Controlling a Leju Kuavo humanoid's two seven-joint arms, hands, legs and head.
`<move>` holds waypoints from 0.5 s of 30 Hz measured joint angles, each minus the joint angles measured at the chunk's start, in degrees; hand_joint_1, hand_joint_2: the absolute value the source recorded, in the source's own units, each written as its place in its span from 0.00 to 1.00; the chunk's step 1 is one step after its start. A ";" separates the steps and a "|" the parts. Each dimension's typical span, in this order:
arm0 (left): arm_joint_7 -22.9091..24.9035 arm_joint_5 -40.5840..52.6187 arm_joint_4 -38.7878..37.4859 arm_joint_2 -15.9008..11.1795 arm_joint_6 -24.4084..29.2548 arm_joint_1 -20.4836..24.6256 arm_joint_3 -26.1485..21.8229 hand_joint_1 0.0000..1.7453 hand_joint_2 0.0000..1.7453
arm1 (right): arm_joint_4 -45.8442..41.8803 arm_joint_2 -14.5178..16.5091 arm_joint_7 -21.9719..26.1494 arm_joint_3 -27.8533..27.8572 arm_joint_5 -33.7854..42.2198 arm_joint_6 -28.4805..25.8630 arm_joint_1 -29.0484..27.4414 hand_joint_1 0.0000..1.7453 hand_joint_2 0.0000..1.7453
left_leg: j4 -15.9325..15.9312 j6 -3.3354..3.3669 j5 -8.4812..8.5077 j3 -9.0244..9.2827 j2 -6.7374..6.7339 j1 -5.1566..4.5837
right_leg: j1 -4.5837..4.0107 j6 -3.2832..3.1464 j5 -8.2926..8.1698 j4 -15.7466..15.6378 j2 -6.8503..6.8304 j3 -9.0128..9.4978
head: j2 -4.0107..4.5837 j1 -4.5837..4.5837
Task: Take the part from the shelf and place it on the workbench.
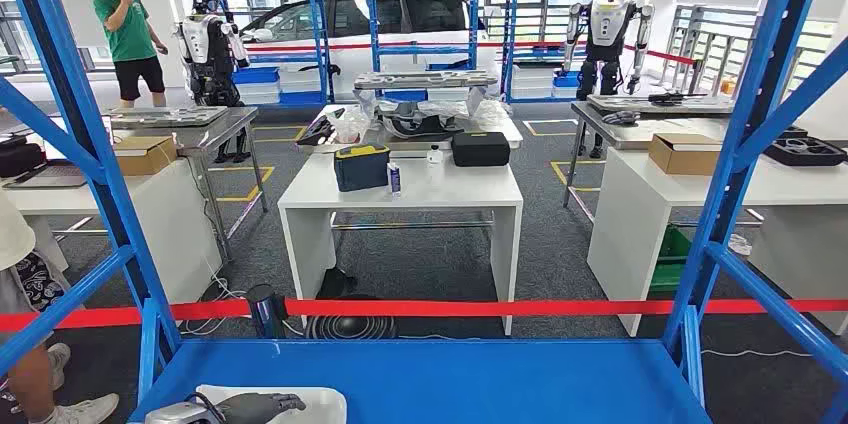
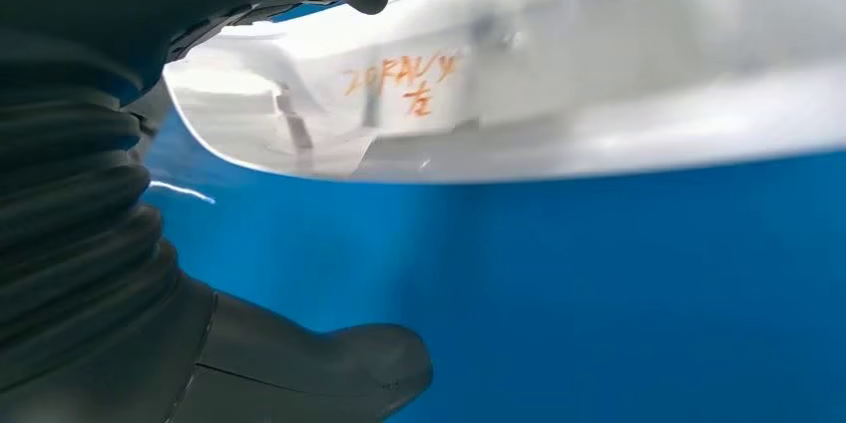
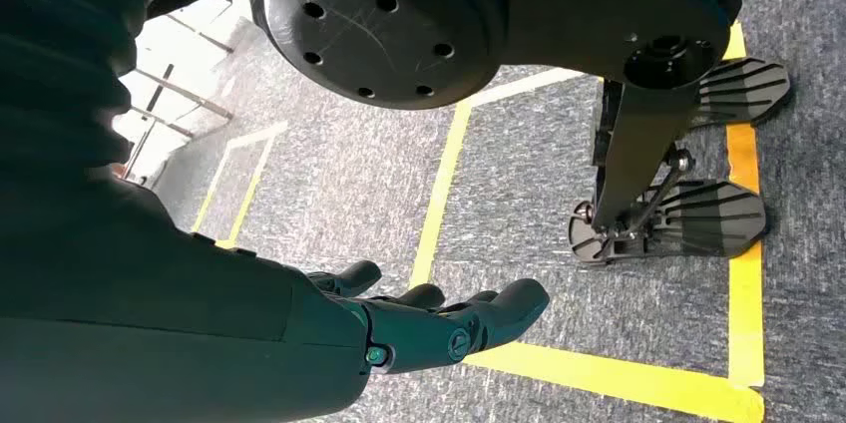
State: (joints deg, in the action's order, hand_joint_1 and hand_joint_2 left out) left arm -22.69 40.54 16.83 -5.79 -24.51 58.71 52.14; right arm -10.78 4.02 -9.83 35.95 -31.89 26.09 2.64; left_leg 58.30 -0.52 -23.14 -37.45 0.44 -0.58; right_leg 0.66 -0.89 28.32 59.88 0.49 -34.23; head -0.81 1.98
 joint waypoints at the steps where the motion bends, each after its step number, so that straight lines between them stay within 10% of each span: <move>1: 0.04 0.10 -0.04 -0.02 0.10 -0.06 0.19 0.01 1.00 | 0.00 0.01 -0.02 0.00 -0.01 0.00 0.00 0.00 1.00 | 0.00 0.00 0.00 0.00 0.00 0.00 | 0.00 0.00 0.00 0.00 0.00 0.00 | 0.00 0.00; 2: 0.06 0.17 -0.08 -0.04 0.17 -0.12 0.38 0.04 1.00 | 0.00 0.03 -0.03 0.00 -0.01 0.00 0.01 0.00 1.00 | 0.00 0.00 0.00 0.00 0.00 0.00 | 0.00 0.00 0.00 0.00 0.00 0.00 | 0.00 0.00; 6: 0.52 0.64 -0.36 -0.23 0.91 -0.58 1.62 0.97 1.00 | 0.00 0.11 0.05 0.00 -0.01 0.01 0.03 0.00 1.00 | 0.00 0.00 0.00 0.00 0.00 0.00 | -0.01 0.00 0.00 0.00 0.00 0.00 | 0.00 0.00; 15: 1.10 1.18 -0.52 -0.36 3.13 -1.05 2.55 1.00 1.00 | 0.00 0.19 -0.02 0.01 -0.01 0.00 0.04 0.00 1.00 | 0.00 0.02 -0.02 0.00 0.00 0.00 | 0.00 0.00 0.00 0.00 0.00 0.00 | -0.01 0.01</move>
State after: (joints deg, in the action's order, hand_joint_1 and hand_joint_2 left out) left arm -21.59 41.72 16.31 -6.15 -21.38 57.66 54.69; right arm -10.78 4.21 -9.85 35.96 -31.90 26.09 2.68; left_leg 58.30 -0.50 -23.16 -37.45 0.45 -0.58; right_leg 0.66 -0.88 28.32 59.88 0.48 -34.23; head -0.81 1.98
